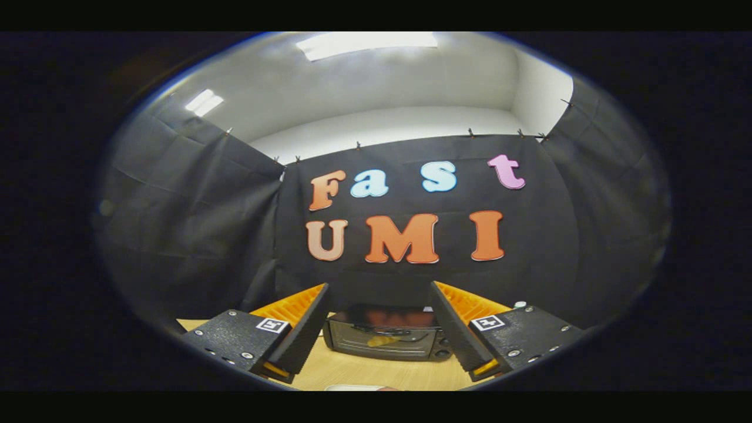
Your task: Open the toaster oven, put the food inside, and close the toaster oven door.
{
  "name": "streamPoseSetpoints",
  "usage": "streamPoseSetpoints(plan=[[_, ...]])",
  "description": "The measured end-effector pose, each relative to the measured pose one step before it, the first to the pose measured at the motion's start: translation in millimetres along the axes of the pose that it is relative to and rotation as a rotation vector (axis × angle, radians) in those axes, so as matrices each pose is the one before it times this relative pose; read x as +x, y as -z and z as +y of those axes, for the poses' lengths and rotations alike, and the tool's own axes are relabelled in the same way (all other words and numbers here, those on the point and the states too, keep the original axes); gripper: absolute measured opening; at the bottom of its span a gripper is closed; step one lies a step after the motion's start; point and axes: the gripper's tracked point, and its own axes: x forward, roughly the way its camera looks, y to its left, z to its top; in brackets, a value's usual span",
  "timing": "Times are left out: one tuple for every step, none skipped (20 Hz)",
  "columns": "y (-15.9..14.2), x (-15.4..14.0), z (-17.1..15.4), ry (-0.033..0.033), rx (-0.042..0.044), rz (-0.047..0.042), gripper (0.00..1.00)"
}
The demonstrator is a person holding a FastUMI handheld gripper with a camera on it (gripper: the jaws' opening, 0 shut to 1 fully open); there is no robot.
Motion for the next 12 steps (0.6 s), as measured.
streamPoseSetpoints(plan=[[-3.59, -0.29, 1.53, -0.00863, 0.00167, -0.01408, 0.97], [-2.17, 0.23, -1.15, 0.00054, -0.00247, -0.01423, 0.97], [-1.37, -0.47, -1.53, 0.00522, -0.00622, -0.00864, 0.97], [-2.82, -2.30, -2.15, 0.00664, -0.00606, -0.00258, 0.97], [0.17, -0.21, -1.39, 0.00222, -0.00524, 0.00269, 0.97], [4.00, 1.91, -0.11, -0.00075, -0.00314, 0.00790, 0.97], [3.31, 0.16, -0.59, 0.00119, -0.00247, 0.00702, 0.97], [2.28, 1.98, -0.76, 0.00120, -0.00016, 0.00338, 0.97], [1.86, 1.95, -2.10, 0.00277, 0.00491, -0.00148, 0.97], [-1.35, 0.47, -1.08, 0.00178, 0.00625, -0.00611, 0.97], [-0.27, 1.15, -1.40, 0.00314, 0.00785, -0.00703, 0.97], [0.67, 0.70, -3.75, 0.00464, 0.00601, -0.00689, 0.97]])
